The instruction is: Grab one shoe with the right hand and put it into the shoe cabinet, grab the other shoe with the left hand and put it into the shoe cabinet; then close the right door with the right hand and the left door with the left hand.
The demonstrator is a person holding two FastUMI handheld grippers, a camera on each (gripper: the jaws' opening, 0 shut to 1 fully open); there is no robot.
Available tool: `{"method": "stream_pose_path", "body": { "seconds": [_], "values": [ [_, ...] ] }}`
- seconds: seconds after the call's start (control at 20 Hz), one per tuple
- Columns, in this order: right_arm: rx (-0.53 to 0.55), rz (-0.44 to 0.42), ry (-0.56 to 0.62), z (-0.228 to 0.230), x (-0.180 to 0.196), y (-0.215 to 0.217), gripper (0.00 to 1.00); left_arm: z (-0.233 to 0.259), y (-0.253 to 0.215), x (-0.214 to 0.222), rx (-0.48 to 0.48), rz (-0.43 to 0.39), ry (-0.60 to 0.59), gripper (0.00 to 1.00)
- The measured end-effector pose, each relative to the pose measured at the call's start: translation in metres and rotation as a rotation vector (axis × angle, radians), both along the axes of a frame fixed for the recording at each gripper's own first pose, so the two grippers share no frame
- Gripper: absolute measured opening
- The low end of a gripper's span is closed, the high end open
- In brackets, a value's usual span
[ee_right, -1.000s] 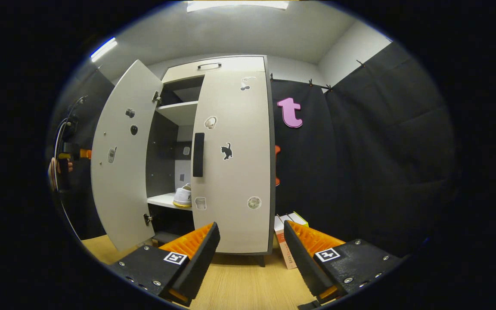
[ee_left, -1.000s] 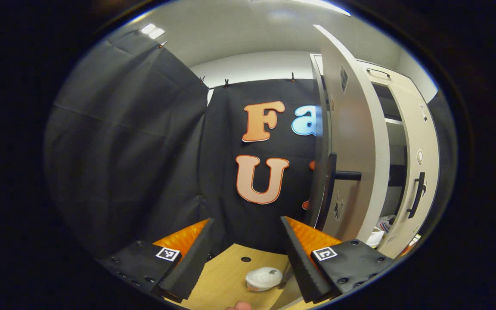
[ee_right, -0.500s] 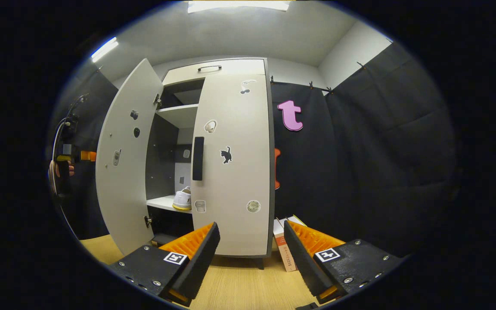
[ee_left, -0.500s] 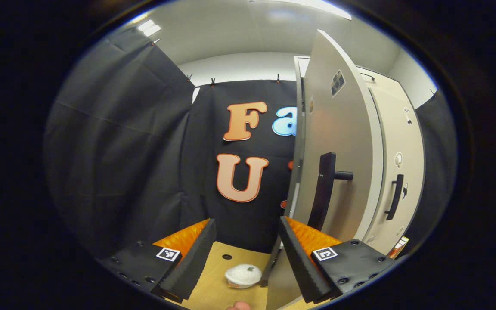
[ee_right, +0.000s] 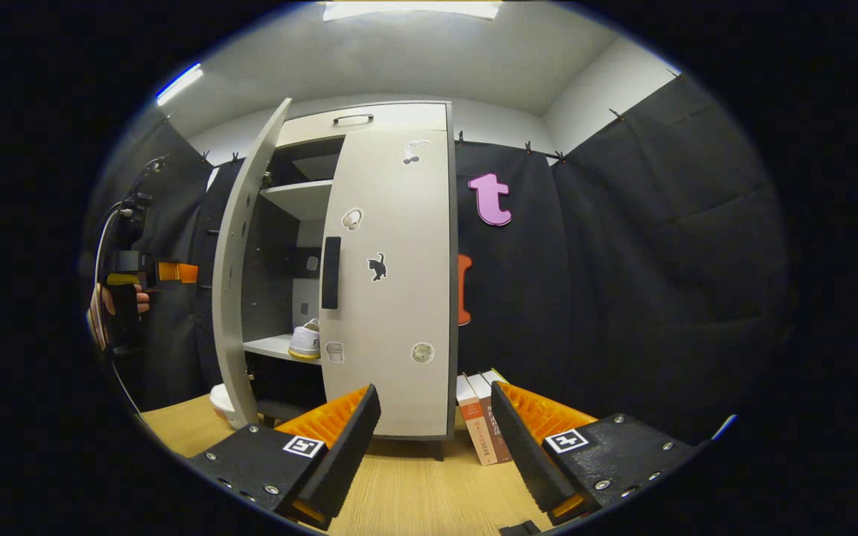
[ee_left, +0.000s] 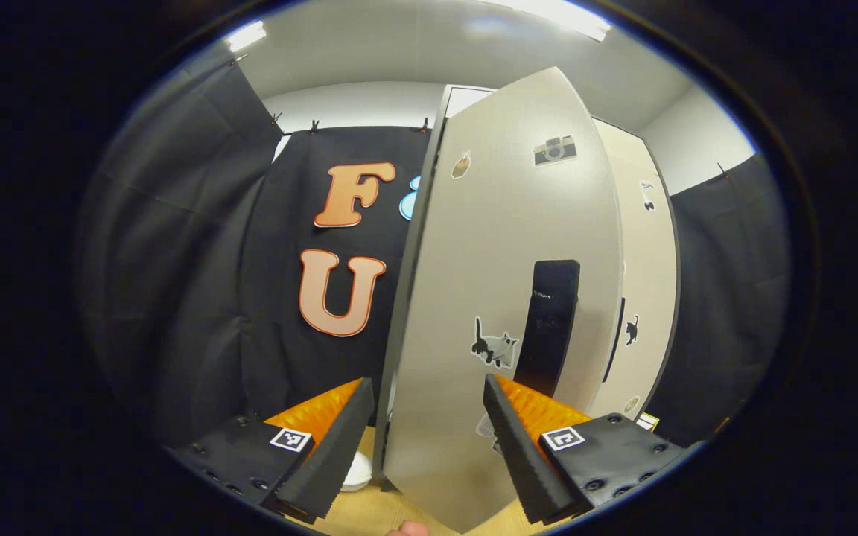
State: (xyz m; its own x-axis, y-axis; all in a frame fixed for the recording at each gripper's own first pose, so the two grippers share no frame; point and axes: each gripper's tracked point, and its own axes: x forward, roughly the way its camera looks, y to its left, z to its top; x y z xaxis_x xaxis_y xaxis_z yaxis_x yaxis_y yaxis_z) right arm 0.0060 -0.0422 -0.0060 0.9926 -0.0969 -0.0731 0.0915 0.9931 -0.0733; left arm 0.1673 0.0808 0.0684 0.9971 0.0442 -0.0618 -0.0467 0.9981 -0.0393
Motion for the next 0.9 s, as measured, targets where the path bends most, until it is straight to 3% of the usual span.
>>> {"method": "stream_pose_path", "body": {
  "seconds": [0.35,0.55,0.65,0.9],
  "values": [
    [-0.01,-0.013,0.004,0.003,-0.006,-0.003,0.92,-0.011,-0.049,0.015,-0.039,-0.099,0.019,0.99],
    [-0.008,-0.024,0.009,0.002,-0.007,-0.007,0.92,-0.016,-0.076,0.034,-0.053,-0.147,0.028,0.94],
    [0.0,-0.031,0.01,0.002,-0.008,-0.009,0.92,-0.021,-0.089,0.048,-0.046,-0.171,0.037,0.99],
    [-0.003,-0.053,0.005,0.005,-0.009,-0.016,0.92,-0.023,-0.103,0.069,0.004,-0.18,0.039,0.96]
  ]
}}
